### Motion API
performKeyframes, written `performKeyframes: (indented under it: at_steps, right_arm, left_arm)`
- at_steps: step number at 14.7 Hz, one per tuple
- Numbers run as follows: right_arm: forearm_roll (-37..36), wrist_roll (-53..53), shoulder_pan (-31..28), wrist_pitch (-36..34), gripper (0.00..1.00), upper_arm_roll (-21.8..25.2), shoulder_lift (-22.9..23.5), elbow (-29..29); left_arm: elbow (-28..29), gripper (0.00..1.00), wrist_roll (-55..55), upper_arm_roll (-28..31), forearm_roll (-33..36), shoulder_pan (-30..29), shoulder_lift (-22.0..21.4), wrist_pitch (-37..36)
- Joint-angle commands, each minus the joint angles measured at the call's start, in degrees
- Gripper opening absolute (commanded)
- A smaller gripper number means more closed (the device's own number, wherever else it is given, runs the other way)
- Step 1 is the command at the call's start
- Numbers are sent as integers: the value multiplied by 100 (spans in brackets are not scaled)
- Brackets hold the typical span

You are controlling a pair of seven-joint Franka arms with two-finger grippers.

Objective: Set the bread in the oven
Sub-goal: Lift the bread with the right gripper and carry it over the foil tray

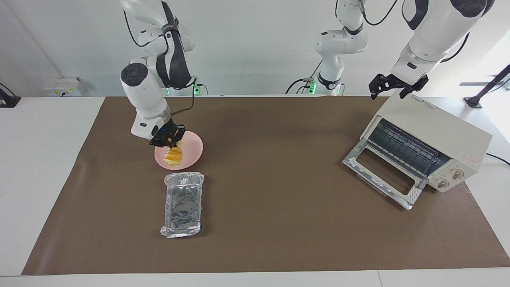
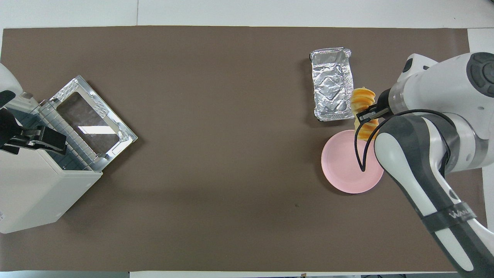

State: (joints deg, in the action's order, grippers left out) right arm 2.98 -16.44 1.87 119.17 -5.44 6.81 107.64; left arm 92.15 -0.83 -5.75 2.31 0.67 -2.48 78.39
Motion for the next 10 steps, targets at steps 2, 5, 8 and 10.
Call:
performKeyframes:
  at_steps: [2,5,8,10]
  right_arm:
    - [54,352,24,-175,0,-36,1047,-1312]
    - [1,553,102,-586,0,-36,2215,-2699]
    - [-113,774,313,-318,0,-18,2816,-3082]
    - [-280,756,314,244,0,-18,2826,-2733]
  left_arm:
    - [242,100,57,-49,-117,-102,-200,133]
    - [242,100,57,-49,-117,-102,-200,142]
    - [242,100,56,-49,-117,-102,-200,142]
    - [242,100,57,-49,-117,-102,-200,142]
